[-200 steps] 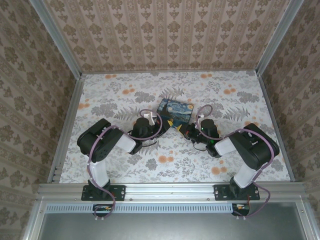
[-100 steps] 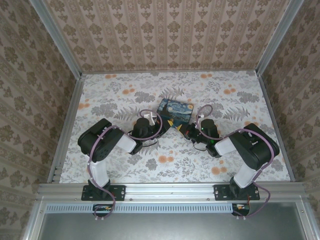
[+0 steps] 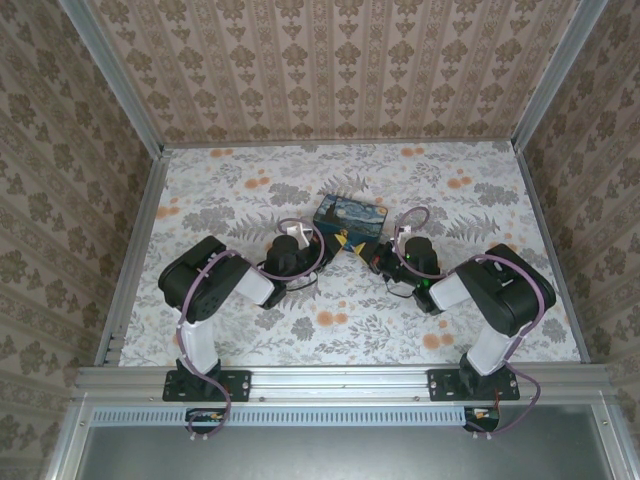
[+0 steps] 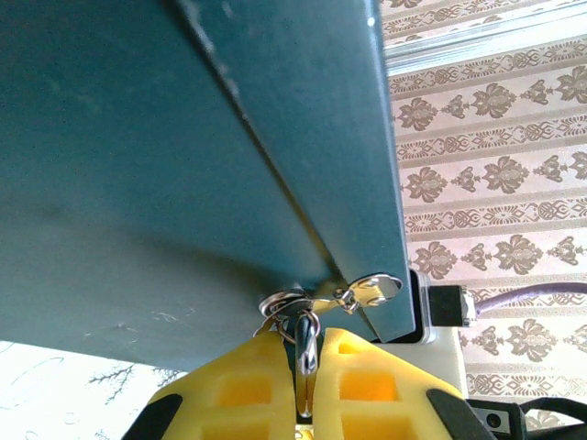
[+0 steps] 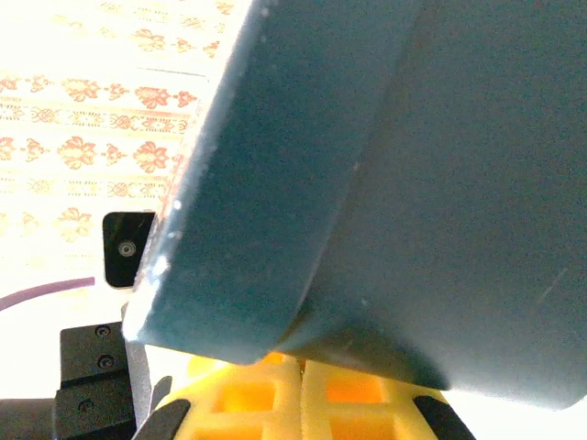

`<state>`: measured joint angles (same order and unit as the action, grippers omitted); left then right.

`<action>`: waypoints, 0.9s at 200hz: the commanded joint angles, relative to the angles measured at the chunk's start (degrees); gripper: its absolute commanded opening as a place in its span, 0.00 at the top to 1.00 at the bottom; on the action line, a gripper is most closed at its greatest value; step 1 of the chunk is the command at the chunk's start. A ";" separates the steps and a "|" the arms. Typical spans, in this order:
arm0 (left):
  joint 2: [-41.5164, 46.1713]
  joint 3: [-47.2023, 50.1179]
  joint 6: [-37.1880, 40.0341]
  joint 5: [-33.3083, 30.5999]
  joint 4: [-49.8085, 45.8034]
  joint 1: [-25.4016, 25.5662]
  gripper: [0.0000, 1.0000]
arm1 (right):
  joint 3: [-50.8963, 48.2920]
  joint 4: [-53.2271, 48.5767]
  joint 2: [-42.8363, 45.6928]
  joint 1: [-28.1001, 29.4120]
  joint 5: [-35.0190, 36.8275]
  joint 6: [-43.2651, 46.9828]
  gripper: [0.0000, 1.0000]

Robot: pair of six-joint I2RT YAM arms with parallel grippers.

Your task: Unlock the padlock with the key

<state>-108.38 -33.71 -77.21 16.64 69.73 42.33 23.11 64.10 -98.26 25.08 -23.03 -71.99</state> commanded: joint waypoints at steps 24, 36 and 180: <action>-0.08 -0.90 0.16 4.27 2.43 2.23 1.00 | 5.53 -2.51 3.02 -0.03 -2.76 7.64 1.00; -0.17 -0.63 0.63 4.19 2.23 2.18 1.00 | 6.63 -5.80 4.55 -0.03 -3.22 10.05 1.00; -0.78 -1.25 2.13 4.61 -0.04 2.22 1.00 | 10.57 -23.14 13.37 -0.12 -2.57 25.24 1.00</action>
<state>-108.38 -33.89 -76.97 14.59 71.22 42.35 30.15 43.35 -91.33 23.77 -25.71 -58.83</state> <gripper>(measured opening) 0.066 0.067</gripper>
